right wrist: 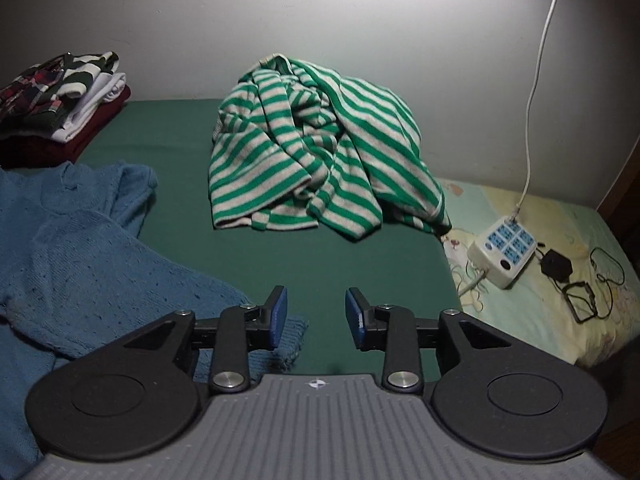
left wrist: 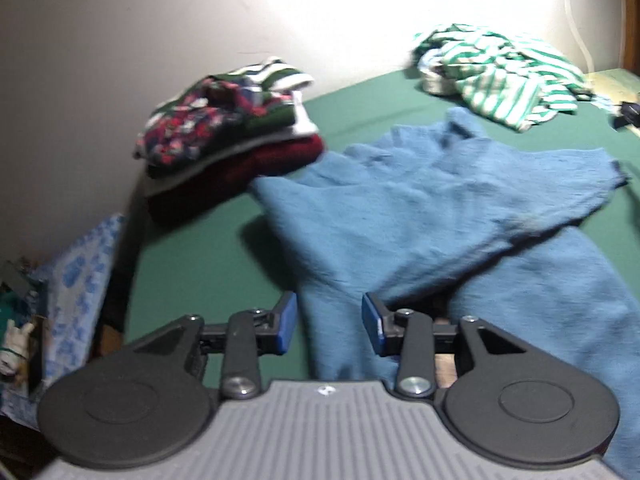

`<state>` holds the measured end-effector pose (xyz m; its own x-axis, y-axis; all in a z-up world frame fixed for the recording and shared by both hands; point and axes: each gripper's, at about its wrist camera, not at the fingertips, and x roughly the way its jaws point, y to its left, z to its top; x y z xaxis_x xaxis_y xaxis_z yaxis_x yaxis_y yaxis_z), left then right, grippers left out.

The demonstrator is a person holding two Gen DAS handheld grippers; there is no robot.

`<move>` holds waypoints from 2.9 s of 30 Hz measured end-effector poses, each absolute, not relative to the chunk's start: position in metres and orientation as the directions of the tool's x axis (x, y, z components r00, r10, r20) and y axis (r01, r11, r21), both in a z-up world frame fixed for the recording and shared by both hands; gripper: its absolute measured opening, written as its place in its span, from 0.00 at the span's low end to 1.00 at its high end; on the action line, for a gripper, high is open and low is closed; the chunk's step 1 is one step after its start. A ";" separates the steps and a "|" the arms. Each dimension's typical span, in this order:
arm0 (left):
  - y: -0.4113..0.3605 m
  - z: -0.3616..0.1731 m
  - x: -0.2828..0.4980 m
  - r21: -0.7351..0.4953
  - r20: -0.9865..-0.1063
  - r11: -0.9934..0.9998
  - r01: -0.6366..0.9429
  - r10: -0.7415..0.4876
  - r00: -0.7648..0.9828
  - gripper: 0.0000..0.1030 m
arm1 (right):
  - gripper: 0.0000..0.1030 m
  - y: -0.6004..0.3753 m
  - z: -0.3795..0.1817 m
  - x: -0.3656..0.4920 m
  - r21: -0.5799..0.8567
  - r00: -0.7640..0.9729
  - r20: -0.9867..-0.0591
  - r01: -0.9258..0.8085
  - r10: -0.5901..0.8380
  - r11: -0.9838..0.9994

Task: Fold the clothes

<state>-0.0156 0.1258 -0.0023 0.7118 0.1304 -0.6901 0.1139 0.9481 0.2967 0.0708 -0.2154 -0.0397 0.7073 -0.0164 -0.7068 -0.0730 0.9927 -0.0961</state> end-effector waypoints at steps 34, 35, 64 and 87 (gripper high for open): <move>0.118 -0.040 0.061 0.289 -0.716 0.944 0.159 0.103 0.690 0.50 | 0.10 -0.194 -0.072 0.066 -0.020 0.757 -0.651 -0.097 0.061 0.995; 0.119 -0.039 0.061 0.287 -0.715 0.945 0.156 0.102 0.692 0.51 | 0.10 -0.193 -0.065 0.062 -0.039 0.778 -0.626 -0.102 0.055 0.994; 0.119 -0.050 0.068 0.202 -0.720 0.957 0.209 0.001 0.694 0.71 | 0.09 -0.203 -0.044 0.030 -0.214 0.879 -0.437 0.105 -0.191 0.971; 0.138 -0.060 0.085 0.151 -0.708 0.969 0.194 -0.031 0.706 0.86 | 0.14 -0.066 -0.040 0.092 0.028 0.636 -0.681 -0.471 0.362 0.882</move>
